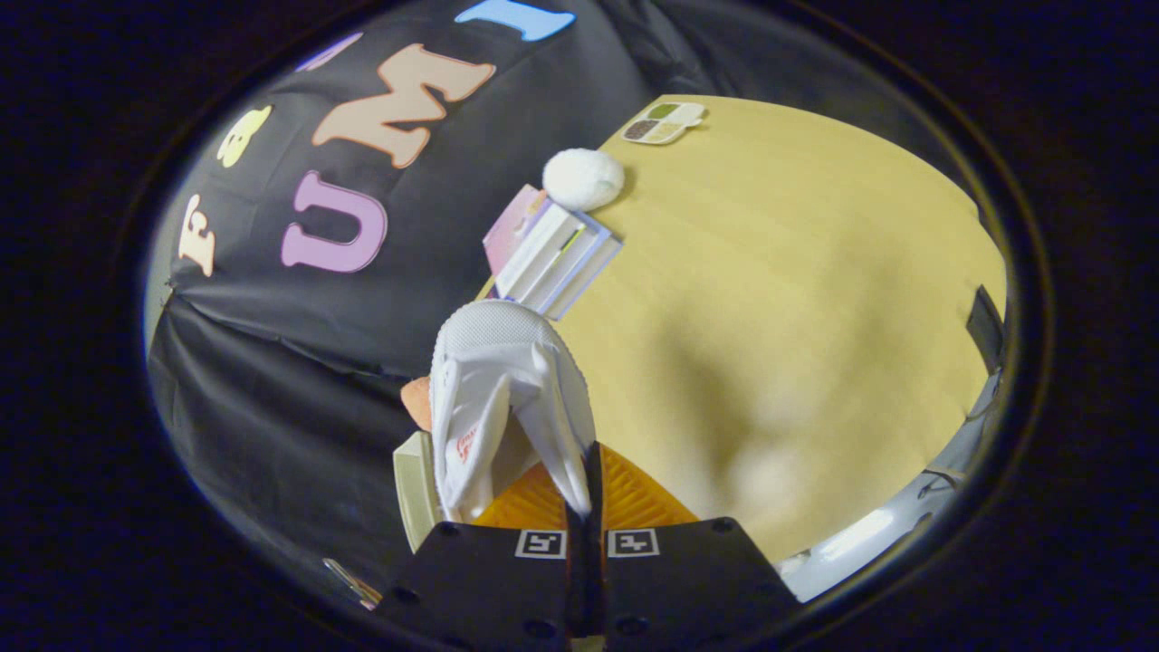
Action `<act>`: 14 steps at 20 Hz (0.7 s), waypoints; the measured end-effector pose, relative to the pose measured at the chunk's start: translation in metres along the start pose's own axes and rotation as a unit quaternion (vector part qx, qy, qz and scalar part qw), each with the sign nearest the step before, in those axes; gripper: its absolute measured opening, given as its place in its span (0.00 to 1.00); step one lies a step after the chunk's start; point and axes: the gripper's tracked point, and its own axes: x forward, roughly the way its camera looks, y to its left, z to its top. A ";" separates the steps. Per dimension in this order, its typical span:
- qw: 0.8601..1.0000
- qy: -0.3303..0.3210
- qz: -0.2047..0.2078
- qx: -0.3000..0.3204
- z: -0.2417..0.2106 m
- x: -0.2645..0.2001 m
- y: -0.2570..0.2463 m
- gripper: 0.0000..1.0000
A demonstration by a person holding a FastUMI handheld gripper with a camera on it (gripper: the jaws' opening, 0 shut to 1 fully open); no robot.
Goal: Open the storage box then place both shoes into the box .Put the left shoe in first, then the right shoe, with the right side of both shoes facing outward in a uniform manner.
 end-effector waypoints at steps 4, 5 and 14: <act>0.999 0.009 0.032 -0.008 -0.046 0.005 0.077 0.03; 0.999 0.010 0.038 -0.009 -0.058 0.007 0.094 0.03; 0.999 0.009 -0.005 -0.053 -0.160 0.053 0.175 0.03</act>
